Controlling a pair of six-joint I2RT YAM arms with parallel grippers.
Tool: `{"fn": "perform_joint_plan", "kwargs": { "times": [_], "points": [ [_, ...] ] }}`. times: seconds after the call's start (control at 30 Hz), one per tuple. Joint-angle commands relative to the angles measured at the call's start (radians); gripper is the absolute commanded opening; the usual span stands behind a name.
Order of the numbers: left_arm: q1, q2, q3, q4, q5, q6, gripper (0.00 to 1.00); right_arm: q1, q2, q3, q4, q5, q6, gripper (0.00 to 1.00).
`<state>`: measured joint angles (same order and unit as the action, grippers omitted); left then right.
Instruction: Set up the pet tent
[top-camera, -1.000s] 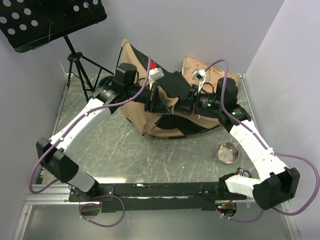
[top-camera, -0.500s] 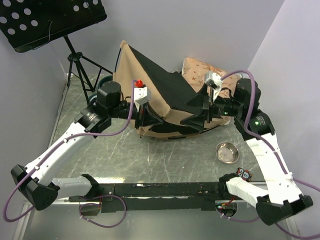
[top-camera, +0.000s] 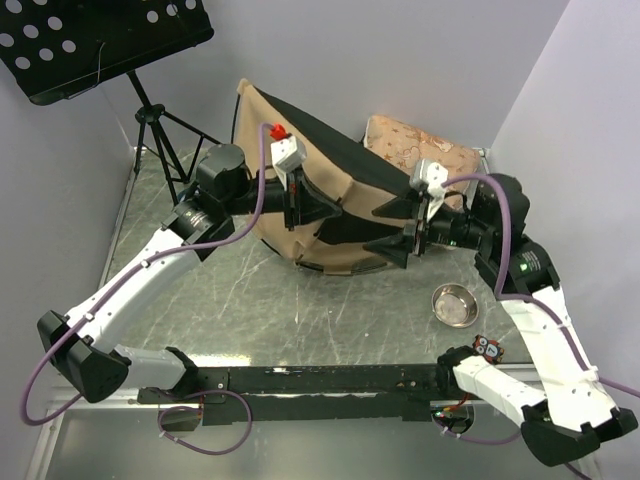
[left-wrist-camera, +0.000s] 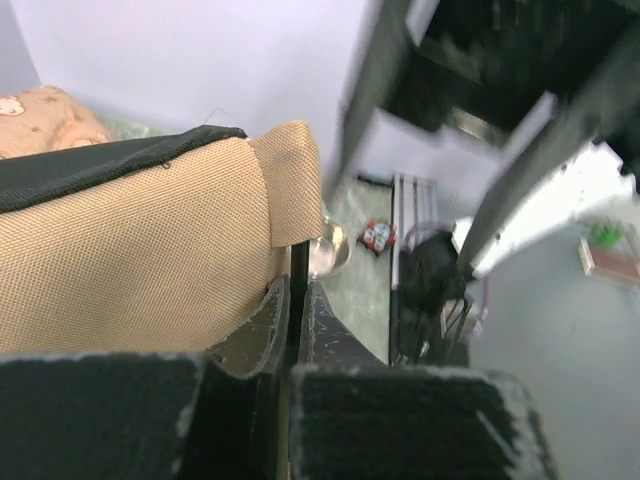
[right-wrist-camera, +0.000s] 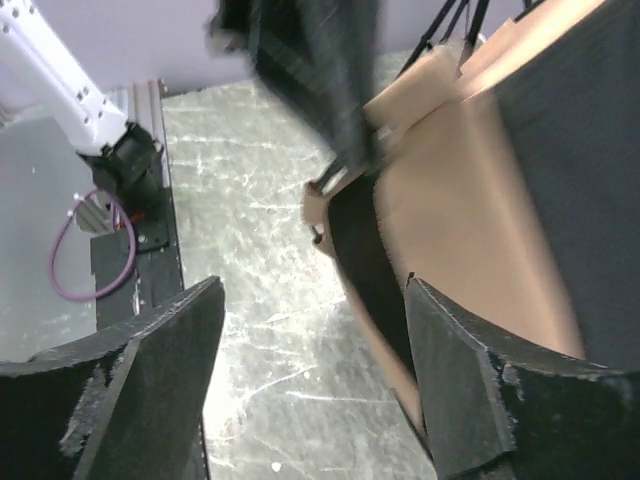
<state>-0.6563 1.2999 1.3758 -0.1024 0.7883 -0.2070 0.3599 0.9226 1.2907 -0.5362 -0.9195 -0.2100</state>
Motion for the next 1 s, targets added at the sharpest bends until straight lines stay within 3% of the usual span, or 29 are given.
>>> {"fn": "perform_joint_plan", "kwargs": {
  "times": [0.0,0.17,0.37,0.47,0.63,0.97],
  "points": [
    [-0.005,0.018,0.068,0.187,-0.107,-0.202,0.01,0.079,-0.089,-0.114,0.108,0.147,0.003,0.7],
    [-0.005,0.041,0.112,0.254,-0.133,-0.302,0.01,0.158,-0.137,-0.275,0.335,0.304,0.015,0.58],
    [-0.003,0.061,0.181,0.27,-0.12,-0.353,0.01,0.284,-0.038,-0.359,0.444,0.398,-0.123,0.55],
    [-0.003,0.059,0.178,0.303,-0.098,-0.382,0.01,0.332,0.001,-0.439,0.531,0.464,-0.196,0.59],
    [-0.005,0.056,0.18,0.348,-0.069,-0.436,0.01,0.359,0.074,-0.551,0.729,0.548,-0.241,0.59],
    [-0.006,0.062,0.207,0.392,-0.035,-0.474,0.01,0.355,0.206,-0.746,0.861,0.637,-0.411,0.4]
  ]
}}
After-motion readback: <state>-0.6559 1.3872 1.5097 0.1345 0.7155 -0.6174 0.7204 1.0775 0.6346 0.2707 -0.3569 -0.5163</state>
